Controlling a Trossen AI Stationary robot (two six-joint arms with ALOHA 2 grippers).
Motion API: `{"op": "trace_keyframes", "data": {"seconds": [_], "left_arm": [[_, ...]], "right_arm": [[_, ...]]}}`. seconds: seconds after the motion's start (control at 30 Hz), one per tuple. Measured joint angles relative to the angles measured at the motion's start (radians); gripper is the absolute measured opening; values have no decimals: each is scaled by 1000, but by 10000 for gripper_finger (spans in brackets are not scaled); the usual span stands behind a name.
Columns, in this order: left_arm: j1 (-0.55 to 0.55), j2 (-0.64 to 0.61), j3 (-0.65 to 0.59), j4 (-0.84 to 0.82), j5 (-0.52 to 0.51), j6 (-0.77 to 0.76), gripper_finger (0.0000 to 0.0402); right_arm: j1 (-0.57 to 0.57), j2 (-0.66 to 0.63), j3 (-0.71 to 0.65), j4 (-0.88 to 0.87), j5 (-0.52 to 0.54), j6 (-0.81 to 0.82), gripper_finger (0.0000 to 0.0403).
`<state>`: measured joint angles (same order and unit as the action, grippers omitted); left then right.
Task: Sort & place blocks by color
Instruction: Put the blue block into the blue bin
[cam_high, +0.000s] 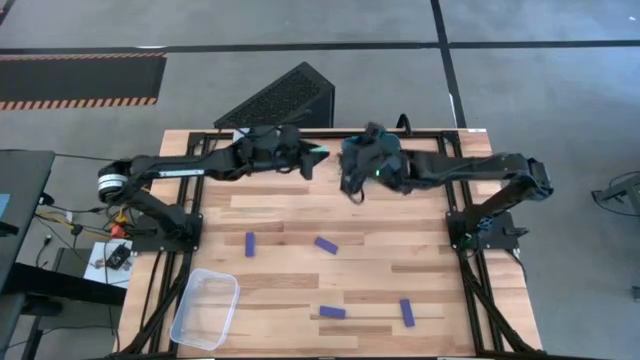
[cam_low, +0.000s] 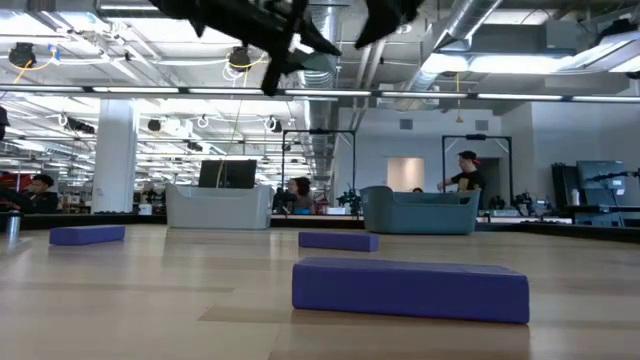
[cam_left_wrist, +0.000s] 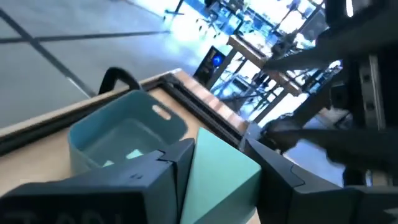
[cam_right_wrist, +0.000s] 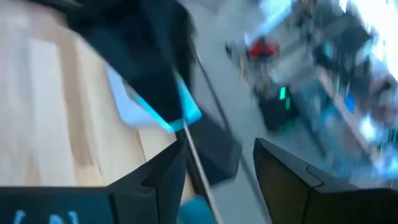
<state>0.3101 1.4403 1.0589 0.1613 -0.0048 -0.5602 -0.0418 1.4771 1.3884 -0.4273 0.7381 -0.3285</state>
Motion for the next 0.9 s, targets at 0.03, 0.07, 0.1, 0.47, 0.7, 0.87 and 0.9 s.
{"op": "trace_keyframes", "data": {"seconds": [0.03,0.07,0.1,0.47,0.7,0.87,0.9], "left_arm": [[10,23,-1,35,14,0,109],[19,55,0,96,40,0,107],[31,87,8,129,66,0,103],[157,462,264,244,223,134,119],[192,698,563,216,371,211,106],[201,805,708,36,454,223,120],[201,813,721,5,452,231,127]], "right_arm": [[-26,-10,0,-34,-3,57,210],[-50,-22,0,-65,-4,109,211],[-76,-38,0,-102,-8,161,211],[-263,-184,0,-327,-88,384,207],[-311,-197,0,-365,-89,397,204],[-321,-197,0,-394,-92,437,197],[-317,-197,0,-411,-90,464,195]]}}
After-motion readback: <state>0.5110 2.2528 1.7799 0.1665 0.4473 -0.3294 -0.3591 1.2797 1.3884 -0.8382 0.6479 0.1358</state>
